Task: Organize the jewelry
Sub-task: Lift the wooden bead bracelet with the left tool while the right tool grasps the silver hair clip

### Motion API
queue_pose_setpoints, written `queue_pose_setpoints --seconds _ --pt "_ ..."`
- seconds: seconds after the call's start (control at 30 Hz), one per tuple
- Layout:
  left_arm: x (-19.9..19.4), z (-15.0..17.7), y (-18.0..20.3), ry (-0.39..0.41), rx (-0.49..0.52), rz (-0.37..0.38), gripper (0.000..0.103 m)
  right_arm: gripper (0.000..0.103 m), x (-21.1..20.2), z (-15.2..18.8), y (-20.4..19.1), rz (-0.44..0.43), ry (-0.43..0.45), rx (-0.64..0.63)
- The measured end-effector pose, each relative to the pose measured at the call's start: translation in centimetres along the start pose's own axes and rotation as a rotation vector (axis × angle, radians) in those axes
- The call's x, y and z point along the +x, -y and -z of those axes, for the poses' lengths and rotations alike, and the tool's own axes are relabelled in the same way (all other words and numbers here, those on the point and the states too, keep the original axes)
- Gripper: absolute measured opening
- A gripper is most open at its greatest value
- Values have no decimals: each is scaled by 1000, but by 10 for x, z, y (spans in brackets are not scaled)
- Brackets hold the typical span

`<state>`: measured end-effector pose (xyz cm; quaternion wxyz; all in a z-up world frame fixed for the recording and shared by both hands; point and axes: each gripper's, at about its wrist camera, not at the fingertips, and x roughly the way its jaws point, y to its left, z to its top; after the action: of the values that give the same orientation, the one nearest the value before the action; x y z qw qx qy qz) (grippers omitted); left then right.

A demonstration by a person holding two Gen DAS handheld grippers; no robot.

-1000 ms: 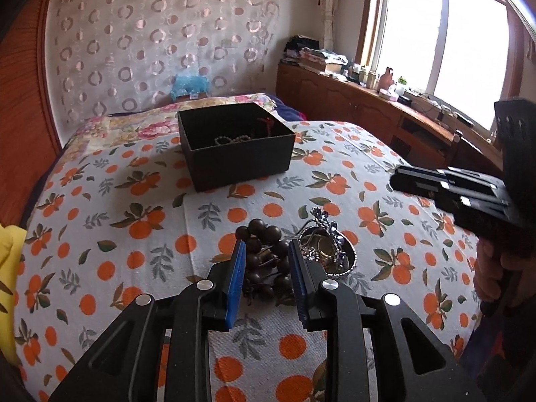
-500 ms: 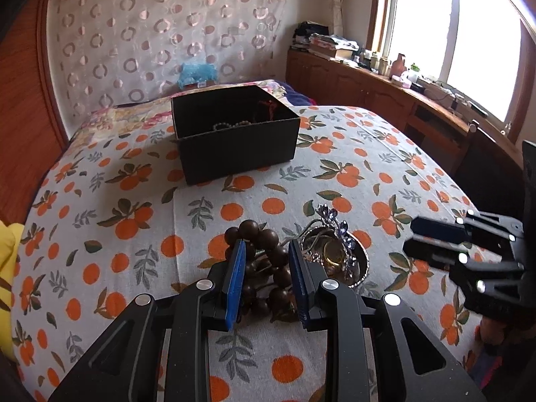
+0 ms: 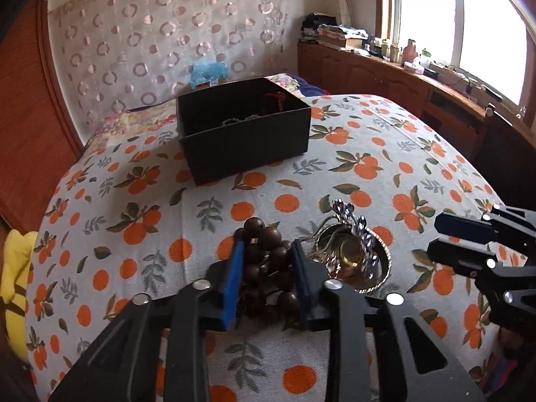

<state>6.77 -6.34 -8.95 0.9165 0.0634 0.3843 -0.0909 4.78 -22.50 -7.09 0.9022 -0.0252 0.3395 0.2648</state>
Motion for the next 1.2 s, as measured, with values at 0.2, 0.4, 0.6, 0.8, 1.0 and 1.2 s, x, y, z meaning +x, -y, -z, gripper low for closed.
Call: queue_pose_setpoints --seconds 0.2,0.4,0.6,0.8,1.0,1.2 --pt "-18 4 -18 39 -41 41 12 32 0 0 0 12 -4 -2" --pt "-43 9 -34 95 -79 68 12 32 1 -8 -5 9 -16 -20" --pt "-59 11 -46 134 -106 70 12 32 8 -30 -16 -13 -22 -71" --pt "-74 10 -59 179 -132 64 12 32 30 -48 -24 -60 -68 -95" --pt "-84 12 -69 203 -147 53 12 38 52 -55 -30 -78 -110 -109" --pt "-83 15 -72 198 -152 56 12 44 69 -56 -23 -116 -163 -82"
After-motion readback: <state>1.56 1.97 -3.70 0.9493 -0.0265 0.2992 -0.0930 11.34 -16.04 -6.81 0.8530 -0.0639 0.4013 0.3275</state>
